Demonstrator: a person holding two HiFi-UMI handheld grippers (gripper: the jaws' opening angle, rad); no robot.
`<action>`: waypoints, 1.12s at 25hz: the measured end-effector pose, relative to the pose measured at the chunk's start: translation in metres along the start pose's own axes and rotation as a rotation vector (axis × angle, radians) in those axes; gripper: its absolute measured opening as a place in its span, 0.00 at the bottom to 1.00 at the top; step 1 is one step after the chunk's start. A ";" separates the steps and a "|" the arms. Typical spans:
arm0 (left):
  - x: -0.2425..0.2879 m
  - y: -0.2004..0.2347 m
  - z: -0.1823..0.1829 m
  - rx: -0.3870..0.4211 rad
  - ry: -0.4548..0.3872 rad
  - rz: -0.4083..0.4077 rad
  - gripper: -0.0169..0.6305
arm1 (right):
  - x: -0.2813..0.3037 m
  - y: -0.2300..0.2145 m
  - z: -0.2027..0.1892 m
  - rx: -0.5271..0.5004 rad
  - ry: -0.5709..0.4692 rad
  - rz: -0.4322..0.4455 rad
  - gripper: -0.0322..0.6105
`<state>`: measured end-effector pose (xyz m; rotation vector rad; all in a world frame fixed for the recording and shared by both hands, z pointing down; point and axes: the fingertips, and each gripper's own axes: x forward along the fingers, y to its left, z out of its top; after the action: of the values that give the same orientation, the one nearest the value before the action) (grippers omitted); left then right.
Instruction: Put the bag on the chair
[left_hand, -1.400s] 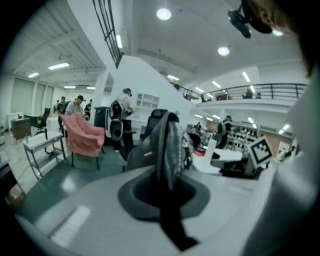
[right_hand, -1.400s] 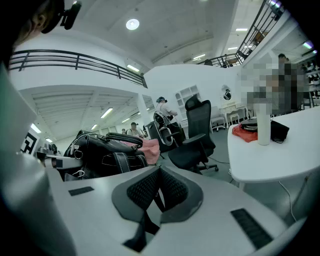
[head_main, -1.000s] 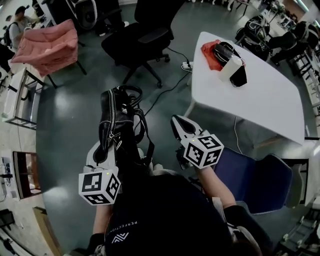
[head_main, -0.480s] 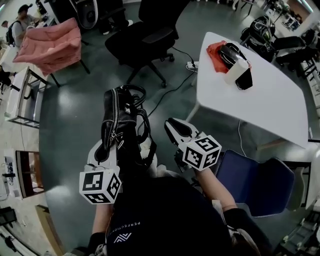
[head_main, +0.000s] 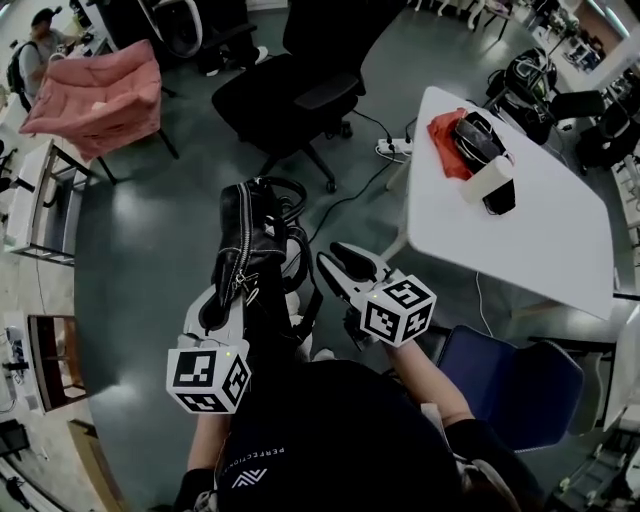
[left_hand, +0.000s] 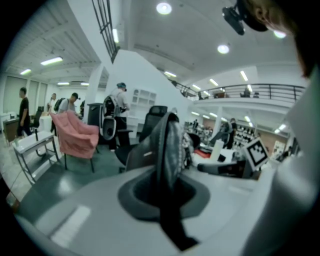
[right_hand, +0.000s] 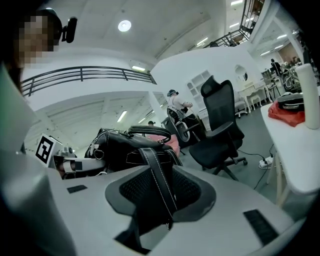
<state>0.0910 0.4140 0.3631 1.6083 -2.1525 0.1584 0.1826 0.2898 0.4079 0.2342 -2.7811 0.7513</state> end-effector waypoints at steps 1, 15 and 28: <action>0.006 0.006 0.003 -0.003 0.003 0.001 0.05 | 0.009 -0.001 0.004 0.000 0.002 0.001 0.22; 0.068 0.072 0.035 -0.017 0.019 0.017 0.05 | 0.090 -0.024 0.036 0.005 0.046 -0.012 0.22; 0.110 0.129 0.058 0.004 0.033 0.029 0.05 | 0.158 -0.033 0.068 -0.033 0.049 -0.032 0.22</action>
<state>-0.0698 0.3368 0.3788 1.5661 -2.1531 0.1969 0.0250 0.2129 0.4108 0.2505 -2.7345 0.6939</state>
